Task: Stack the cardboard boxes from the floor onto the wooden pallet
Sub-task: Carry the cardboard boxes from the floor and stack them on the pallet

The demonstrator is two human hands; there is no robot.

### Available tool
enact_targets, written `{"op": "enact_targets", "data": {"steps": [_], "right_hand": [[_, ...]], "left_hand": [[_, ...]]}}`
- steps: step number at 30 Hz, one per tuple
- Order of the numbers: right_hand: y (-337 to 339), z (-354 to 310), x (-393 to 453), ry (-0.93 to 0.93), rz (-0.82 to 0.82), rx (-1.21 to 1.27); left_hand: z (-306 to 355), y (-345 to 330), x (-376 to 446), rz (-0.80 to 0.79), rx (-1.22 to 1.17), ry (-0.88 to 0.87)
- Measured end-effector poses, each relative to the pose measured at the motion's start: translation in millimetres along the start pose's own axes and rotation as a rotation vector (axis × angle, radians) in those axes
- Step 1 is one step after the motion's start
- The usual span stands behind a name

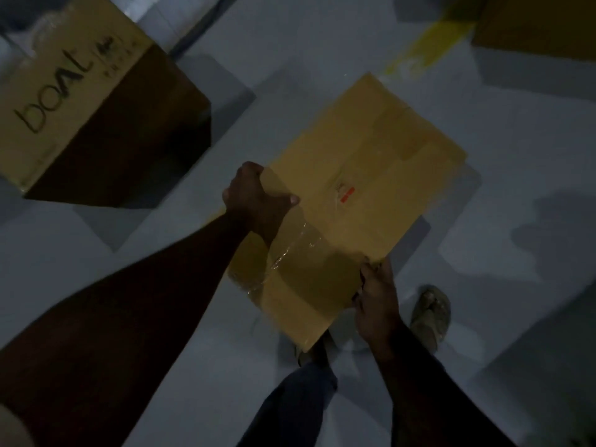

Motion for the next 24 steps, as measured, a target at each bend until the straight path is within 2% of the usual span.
{"op": "enact_targets", "data": {"steps": [2,5,8,11,14,19,24], "right_hand": [[16.0,-27.7,-38.9,0.074,-0.001,-0.024],[66.3,-60.0,-115.2,0.15,0.127,-0.086],[111.1,-79.2,-194.5,0.22,0.21,-0.033],[158.5,-106.8,-292.7,0.305,0.325,0.033],[208.3,-117.9,-363.9,0.362,0.406,0.148],[289.4,-78.7,-446.5,0.398,0.51,0.311],[364.0,18.6,-524.3,0.383,0.702,0.504]], "left_hand": [[28.0,21.6,-33.7,-0.017,-0.013,-0.018],[68.9,54.2,-101.3,-0.098,-0.115,-0.082],[111.0,78.6,-173.3,-0.208,-0.202,-0.202],[165.8,101.3,-257.6,-0.312,-0.191,-0.308],[208.9,110.5,-331.3,-0.333,-0.216,-0.37],[250.2,87.6,-454.2,-0.344,-0.106,-0.567],[255.7,34.1,-588.7,-0.45,0.029,-0.718]]}}
Point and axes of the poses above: each hand's wrist, its own x-axis towards the middle knuckle, its own y-axis out of the back of the hand, z = x × y, the point moved 1 cm from there along x, towards the middle knuckle, and after that the axes turned 1 degree about x, right-handed, at the moved point
